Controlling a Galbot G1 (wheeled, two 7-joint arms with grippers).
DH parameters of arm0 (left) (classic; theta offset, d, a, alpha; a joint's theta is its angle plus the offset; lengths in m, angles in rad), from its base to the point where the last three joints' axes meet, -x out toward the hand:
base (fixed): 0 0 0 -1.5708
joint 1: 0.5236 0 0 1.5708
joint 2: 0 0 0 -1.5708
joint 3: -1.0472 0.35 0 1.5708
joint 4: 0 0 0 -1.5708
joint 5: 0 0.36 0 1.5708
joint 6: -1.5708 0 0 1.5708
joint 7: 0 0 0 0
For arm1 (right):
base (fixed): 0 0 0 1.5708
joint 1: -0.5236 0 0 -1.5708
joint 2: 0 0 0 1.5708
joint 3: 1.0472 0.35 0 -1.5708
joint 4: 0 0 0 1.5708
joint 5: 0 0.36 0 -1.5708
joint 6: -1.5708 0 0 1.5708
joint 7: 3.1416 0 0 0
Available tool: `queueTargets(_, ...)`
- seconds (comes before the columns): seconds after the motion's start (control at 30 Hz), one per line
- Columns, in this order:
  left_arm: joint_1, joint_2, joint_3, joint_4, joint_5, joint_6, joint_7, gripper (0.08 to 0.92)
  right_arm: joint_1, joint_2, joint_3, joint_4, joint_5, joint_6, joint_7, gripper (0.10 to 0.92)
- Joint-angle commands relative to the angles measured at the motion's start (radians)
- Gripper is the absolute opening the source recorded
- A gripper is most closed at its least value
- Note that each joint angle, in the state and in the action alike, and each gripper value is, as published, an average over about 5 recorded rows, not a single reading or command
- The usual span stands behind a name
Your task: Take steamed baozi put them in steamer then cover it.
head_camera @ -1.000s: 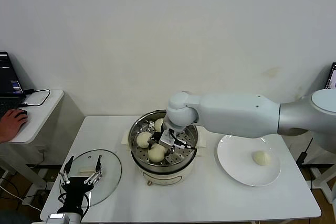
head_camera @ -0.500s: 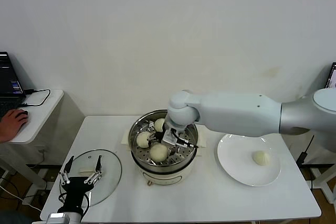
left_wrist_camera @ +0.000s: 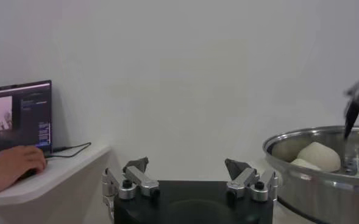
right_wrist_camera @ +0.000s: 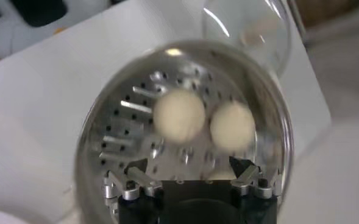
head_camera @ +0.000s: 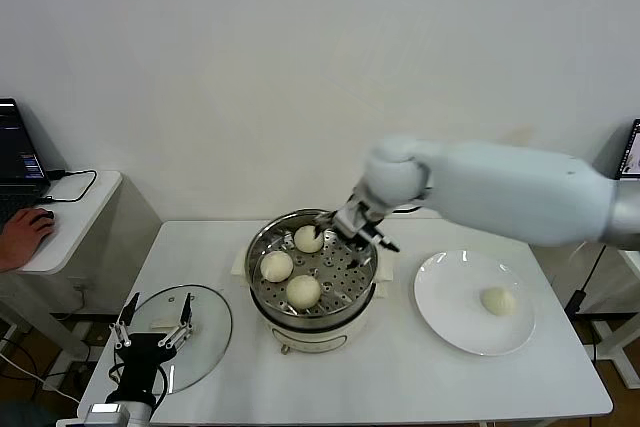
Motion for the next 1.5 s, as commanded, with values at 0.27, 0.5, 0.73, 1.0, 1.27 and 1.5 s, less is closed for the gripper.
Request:
queueTargets(0.27,-0.009,0.011,0.014,0.001,0.002,0.001,0.004,0.823,-0.204,-0.548,0.133,0.057,-0.186,-0.140,-0.079,0.823)
queueTargets(0.5,-0.007,0.005,0.023,0.000,0.007,0.002,0.006,0.823,-0.365,-0.595,0.205,0.029,-0.324,-0.096,-0.067,0.823)
queueTargets(0.73,0.005,-0.002,0.026,-0.003,0.016,0.002,0.007,0.823,-0.583,-0.570,0.347,-0.037,-0.398,-0.079,-0.040,0.823)
queueTargets(1.0,0.015,-0.007,0.021,-0.005,0.024,0.004,0.009,0.823,-0.774,-0.473,0.521,-0.181,-0.444,-0.053,-0.014,0.823)
queueTargets(1.27,0.018,-0.009,0.016,-0.003,0.027,0.007,0.010,0.823,-0.818,-0.416,0.586,-0.280,-0.471,-0.048,-0.012,0.823)
queueTargets(1.5,0.012,-0.009,0.017,0.003,0.027,0.008,0.011,0.823,-0.823,-0.371,0.619,-0.338,-0.465,-0.041,-0.006,0.823)
